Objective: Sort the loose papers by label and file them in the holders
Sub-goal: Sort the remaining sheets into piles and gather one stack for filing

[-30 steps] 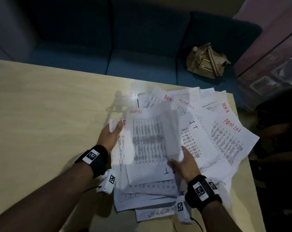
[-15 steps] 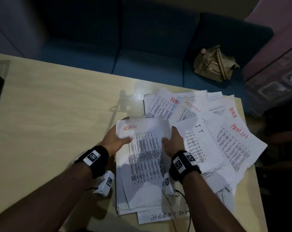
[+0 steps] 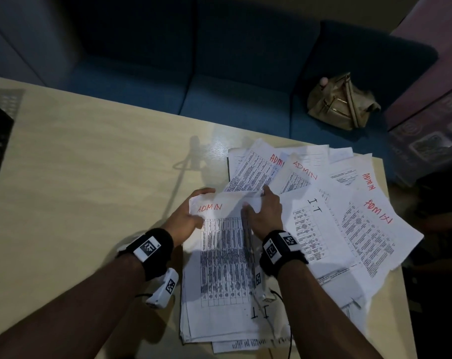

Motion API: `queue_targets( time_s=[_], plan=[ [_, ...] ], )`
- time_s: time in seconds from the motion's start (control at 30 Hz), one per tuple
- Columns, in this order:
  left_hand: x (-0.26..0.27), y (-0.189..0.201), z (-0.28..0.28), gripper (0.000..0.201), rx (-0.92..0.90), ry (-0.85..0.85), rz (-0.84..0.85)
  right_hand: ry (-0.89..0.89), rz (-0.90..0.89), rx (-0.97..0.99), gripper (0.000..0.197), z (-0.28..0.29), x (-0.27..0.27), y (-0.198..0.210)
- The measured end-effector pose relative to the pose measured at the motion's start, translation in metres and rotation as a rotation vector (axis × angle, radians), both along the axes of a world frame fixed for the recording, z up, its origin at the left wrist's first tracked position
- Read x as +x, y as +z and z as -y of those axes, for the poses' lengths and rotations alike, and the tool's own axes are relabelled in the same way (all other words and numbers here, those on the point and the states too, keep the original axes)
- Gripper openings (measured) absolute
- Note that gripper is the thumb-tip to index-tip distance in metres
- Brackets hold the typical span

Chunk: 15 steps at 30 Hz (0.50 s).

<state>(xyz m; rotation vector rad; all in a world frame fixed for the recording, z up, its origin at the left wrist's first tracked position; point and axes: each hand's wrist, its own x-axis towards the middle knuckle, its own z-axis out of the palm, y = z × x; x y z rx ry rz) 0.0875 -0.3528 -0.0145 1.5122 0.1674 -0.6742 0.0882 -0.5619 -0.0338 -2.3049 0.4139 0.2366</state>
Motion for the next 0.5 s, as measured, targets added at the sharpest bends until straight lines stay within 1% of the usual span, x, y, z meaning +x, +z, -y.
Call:
queue_targets(
  time_s=[0.07, 0.13, 0.17, 0.23, 0.27, 0.33, 0.37, 0.4, 0.43, 0.5],
  plan=[
    [0.001, -0.001, 0.001, 0.071, -0.020, 0.008, 0.016, 0.064, 0.027, -0.016, 0.080, 0.002, -0.002, -0.005],
    [0.002, -0.002, -0.001, 0.059, -0.010, 0.018, 0.046, 0.061, 0.051, -0.001, 0.074, 0.006, -0.003, -0.010],
    [0.003, -0.002, -0.003, 0.053, 0.000, 0.010, 0.049, 0.009, 0.052, 0.058, 0.069, 0.008, -0.003, -0.011],
    [0.002, 0.000, -0.004, 0.042, -0.002, 0.003, 0.043, -0.137, 0.044, 0.246, 0.062, 0.013, -0.006, -0.011],
    [0.001, -0.001, -0.003, 0.040, -0.006, 0.003, 0.045, -0.201, 0.046, 0.318, 0.060, 0.014, -0.006, -0.010],
    [-0.002, -0.002, -0.002, 0.050, -0.007, -0.014, 0.058, -0.266, 0.056, 0.383, 0.058, 0.014, -0.008, -0.011],
    [-0.004, -0.003, -0.001, 0.057, -0.005, -0.032, 0.063, -0.272, 0.058, 0.393, 0.056, 0.014, -0.008, -0.011],
    [-0.005, -0.004, -0.001, 0.058, 0.008, -0.042, 0.072, -0.268, 0.061, 0.392, 0.055, 0.013, -0.009, -0.011],
    [-0.006, -0.005, -0.001, 0.054, 0.029, -0.036, 0.091, -0.260, 0.064, 0.382, 0.053, 0.014, -0.009, -0.012],
    [-0.005, -0.009, -0.001, 0.033, 0.076, 0.020, 0.138, -0.252, 0.082, 0.341, 0.052, 0.018, -0.010, -0.010]
  ],
)
